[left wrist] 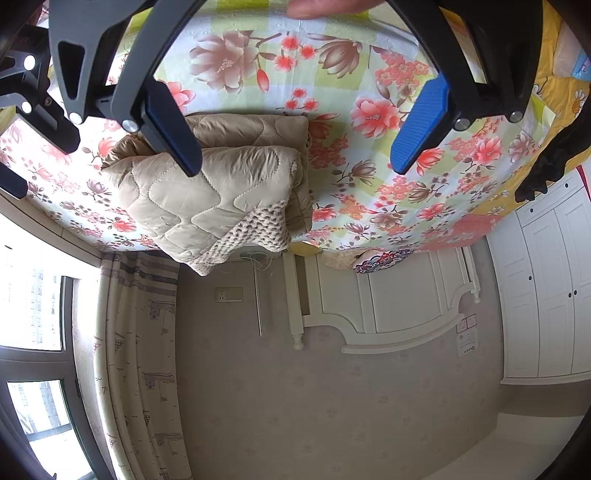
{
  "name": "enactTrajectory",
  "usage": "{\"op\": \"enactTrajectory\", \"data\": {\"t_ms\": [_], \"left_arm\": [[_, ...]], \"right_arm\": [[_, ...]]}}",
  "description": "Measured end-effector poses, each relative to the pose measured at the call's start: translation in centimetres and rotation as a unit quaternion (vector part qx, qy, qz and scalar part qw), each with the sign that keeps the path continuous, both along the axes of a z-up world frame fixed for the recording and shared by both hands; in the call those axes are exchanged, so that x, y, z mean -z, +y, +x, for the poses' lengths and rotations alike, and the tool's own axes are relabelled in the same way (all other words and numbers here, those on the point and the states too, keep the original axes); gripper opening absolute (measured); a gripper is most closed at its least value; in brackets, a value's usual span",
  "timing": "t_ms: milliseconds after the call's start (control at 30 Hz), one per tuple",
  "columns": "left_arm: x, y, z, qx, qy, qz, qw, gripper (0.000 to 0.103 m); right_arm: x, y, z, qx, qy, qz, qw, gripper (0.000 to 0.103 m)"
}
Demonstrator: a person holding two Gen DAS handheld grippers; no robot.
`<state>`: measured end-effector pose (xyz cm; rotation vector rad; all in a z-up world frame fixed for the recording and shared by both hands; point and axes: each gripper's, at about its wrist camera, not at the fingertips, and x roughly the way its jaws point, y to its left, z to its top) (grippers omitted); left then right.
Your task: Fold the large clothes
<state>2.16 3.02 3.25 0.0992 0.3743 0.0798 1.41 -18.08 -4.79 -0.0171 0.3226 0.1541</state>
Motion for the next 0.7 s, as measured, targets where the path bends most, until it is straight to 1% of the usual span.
{"op": "enactTrajectory", "data": {"t_ms": [200,333,367,400,433,467,500,567,600,667,700], "left_arm": [[0.4,0.2,-0.1,-0.001,0.003,0.0,1.0,0.101],[0.9,-0.1,0.3,-0.003,0.005,-0.001,1.0,0.101],[1.0,-0.2,0.4,0.009,0.002,-0.005,0.9999,0.101],[1.2,-0.6,0.6,0.029,0.006,-0.001,0.9996,0.101],[1.5,-1.0,1.1,0.037,0.012,0.01,0.9992,0.101],[1.8,-1.0,1.5,0.038,0.012,0.011,0.9991,0.101],[2.0,-0.6,2.3,0.046,0.019,0.007,0.9987,0.101],[1.9,1.3,5.2,0.064,0.058,-0.015,0.9962,0.101],[1.6,2.7,6.6,0.053,0.064,-0.03,0.9961,0.101],[0.7,6.9,9.5,0.0,0.066,-0.064,0.9958,0.101],[0.2,10.0,11.6,-0.035,0.068,-0.083,0.9936,0.101]], "right_arm": [[0.2,0.1,0.1,0.0,0.004,0.002,1.0,0.099],[0.5,0.0,0.8,0.002,0.015,0.006,1.0,0.099],[0.7,-0.1,1.1,0.001,0.02,0.008,1.0,0.099],[1.0,-0.1,1.4,-0.002,0.026,0.01,1.0,0.099],[1.2,-0.3,1.8,-0.004,0.031,0.012,0.999,0.099],[1.4,-0.5,2.3,-0.003,0.038,0.015,0.999,0.099],[1.7,-0.8,3.0,-0.004,0.045,0.019,0.999,0.099],[2.1,-1.9,4.6,-0.007,0.061,0.028,0.998,0.099],[2.0,-3.0,5.6,-0.001,0.065,0.035,0.997,0.099],[1.5,-6.4,7.5,0.023,0.065,0.057,0.996,0.099],[1.0,-8.8,8.5,0.047,0.065,0.068,0.995,0.099]]}}
